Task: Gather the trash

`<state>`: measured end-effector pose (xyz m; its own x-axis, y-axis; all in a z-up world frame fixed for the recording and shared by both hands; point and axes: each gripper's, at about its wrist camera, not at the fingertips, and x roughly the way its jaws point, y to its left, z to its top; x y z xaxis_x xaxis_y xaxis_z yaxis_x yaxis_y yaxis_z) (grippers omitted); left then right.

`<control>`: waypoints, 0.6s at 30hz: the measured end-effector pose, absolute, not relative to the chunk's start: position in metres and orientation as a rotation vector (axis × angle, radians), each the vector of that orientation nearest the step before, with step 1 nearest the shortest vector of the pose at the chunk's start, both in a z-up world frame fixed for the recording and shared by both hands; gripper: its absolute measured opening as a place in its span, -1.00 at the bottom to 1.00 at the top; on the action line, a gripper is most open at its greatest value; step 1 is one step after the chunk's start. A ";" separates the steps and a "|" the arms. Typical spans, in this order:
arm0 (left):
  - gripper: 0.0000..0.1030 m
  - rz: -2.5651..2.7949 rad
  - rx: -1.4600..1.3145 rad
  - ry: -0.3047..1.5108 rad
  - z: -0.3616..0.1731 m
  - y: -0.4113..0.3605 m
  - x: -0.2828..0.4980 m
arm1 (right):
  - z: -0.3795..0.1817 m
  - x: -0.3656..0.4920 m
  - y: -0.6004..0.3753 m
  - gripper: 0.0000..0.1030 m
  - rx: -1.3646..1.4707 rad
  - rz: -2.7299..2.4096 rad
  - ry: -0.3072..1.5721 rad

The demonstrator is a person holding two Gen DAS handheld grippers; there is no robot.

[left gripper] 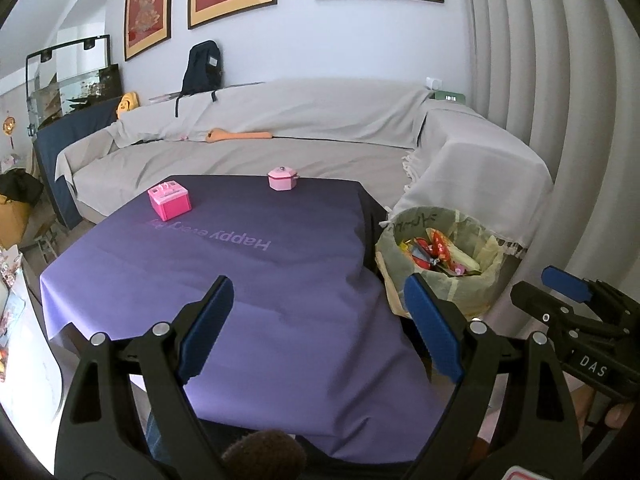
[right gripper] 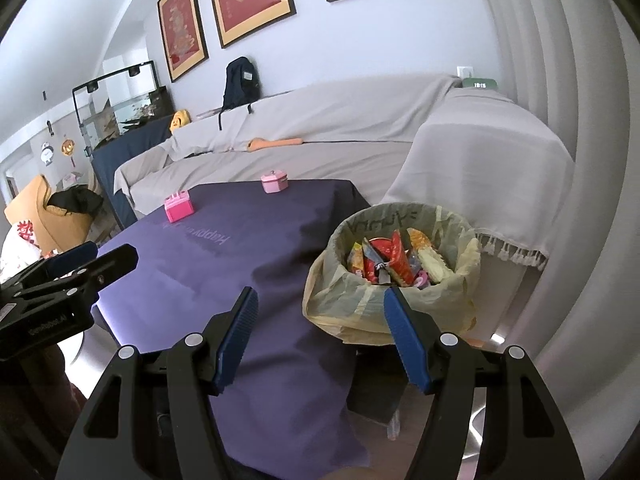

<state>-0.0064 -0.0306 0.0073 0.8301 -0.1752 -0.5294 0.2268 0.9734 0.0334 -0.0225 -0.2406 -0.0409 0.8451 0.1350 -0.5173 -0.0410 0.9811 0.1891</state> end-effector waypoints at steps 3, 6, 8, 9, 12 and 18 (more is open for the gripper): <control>0.61 -0.225 0.101 0.549 0.008 -0.033 -0.007 | -0.040 -0.026 -0.243 0.20 0.182 0.088 0.551; 0.61 -0.227 0.104 0.549 0.009 -0.034 -0.007 | -0.038 -0.028 -0.244 0.20 0.186 0.082 0.543; 0.61 -0.224 0.103 0.546 0.009 -0.035 -0.007 | -0.038 -0.027 -0.245 0.20 0.186 0.080 0.542; 0.61 -0.224 0.103 0.545 0.009 -0.035 -0.008 | -0.039 -0.027 -0.246 0.20 0.184 0.078 0.543; 0.61 -0.227 0.103 0.541 0.010 -0.036 -0.008 | -0.039 -0.027 -0.246 0.20 0.176 0.071 0.544; 0.61 -0.235 0.107 0.543 0.009 -0.037 -0.009 | -0.040 -0.028 -0.248 0.20 0.189 0.068 0.544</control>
<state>-0.0093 -0.0373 0.0087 0.8303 -0.1934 -0.5227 0.2495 0.9676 0.0383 -0.0284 -0.2478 -0.0404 0.8539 0.1142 -0.5078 -0.0142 0.9804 0.1967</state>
